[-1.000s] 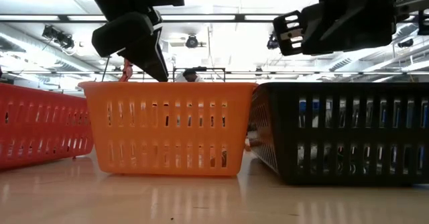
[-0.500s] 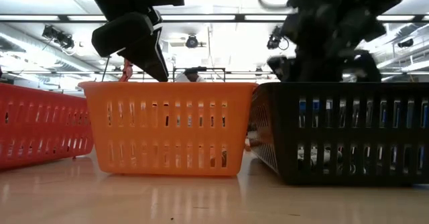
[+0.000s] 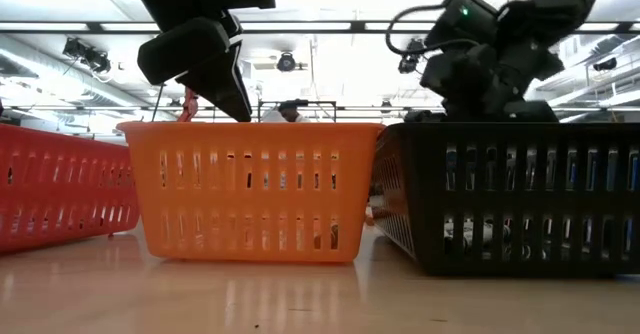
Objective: Sort crayons
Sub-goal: Put the orange crayon into the orange bin
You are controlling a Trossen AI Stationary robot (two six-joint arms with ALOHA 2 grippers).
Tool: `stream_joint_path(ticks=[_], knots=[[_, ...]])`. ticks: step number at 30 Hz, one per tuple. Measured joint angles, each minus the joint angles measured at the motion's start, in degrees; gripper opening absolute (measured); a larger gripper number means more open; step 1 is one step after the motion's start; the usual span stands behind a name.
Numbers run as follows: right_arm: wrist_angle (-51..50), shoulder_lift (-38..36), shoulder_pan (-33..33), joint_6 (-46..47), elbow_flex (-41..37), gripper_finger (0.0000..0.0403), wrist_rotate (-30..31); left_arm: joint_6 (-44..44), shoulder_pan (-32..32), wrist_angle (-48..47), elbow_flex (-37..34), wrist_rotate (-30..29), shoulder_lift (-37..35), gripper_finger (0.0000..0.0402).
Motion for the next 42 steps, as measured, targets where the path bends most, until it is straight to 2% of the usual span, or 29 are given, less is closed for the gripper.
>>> stream_joint_path(ticks=[4, 8, 14, 21, 28, 31, 34, 38, 42], knots=[[2.5, 0.0, -1.1, -0.3, -2.4, 0.0148, -0.3, 0.0, 0.0, 0.0, 0.0, 0.0, 0.0, 0.0121], [7.2, 0.0, -2.4, 0.0, -5.5, 0.0148, -4.3, 0.0, 0.0, 0.0, 0.0, 0.0, 0.0, 0.0121], [12.8, 0.0, -4.2, 0.1, -8.8, 0.0147, -4.8, 0.1, 0.0, 0.0, 0.0, 0.0, 0.0, 0.0121], [13.8, 0.0, -4.5, -0.2, -8.9, 0.0147, -5.1, 0.2, 0.0, 0.0, 0.0, 0.0, 0.0, 0.0121], [19.6, 0.2, -5.0, 0.2, -8.9, 0.0147, -5.5, 0.2, 0.0, 0.5, 0.0, 0.0, 0.0, 0.0121], [21.5, 2.9, -6.2, 0.5, -8.9, 0.0147, -6.8, 0.2, 0.0, 0.7, 0.0, 0.0, 0.0, 0.0121], [25.4, 5.5, -7.6, 0.7, -9.0, 0.0147, -5.3, 0.2, 0.0, 0.9, 0.0, 0.0, 0.0, 0.0121], [27.6, 5.7, -10.4, 0.8, -8.9, 0.0147, -4.6, -0.1, -0.2, 1.0, 0.0, 0.3, 0.0, 0.0121], [25.3, 5.4, -13.7, 1.2, -8.9, 0.0147, -4.6, 0.0, -0.3, 1.0, 0.0, 0.4, 0.0, 0.0121]])
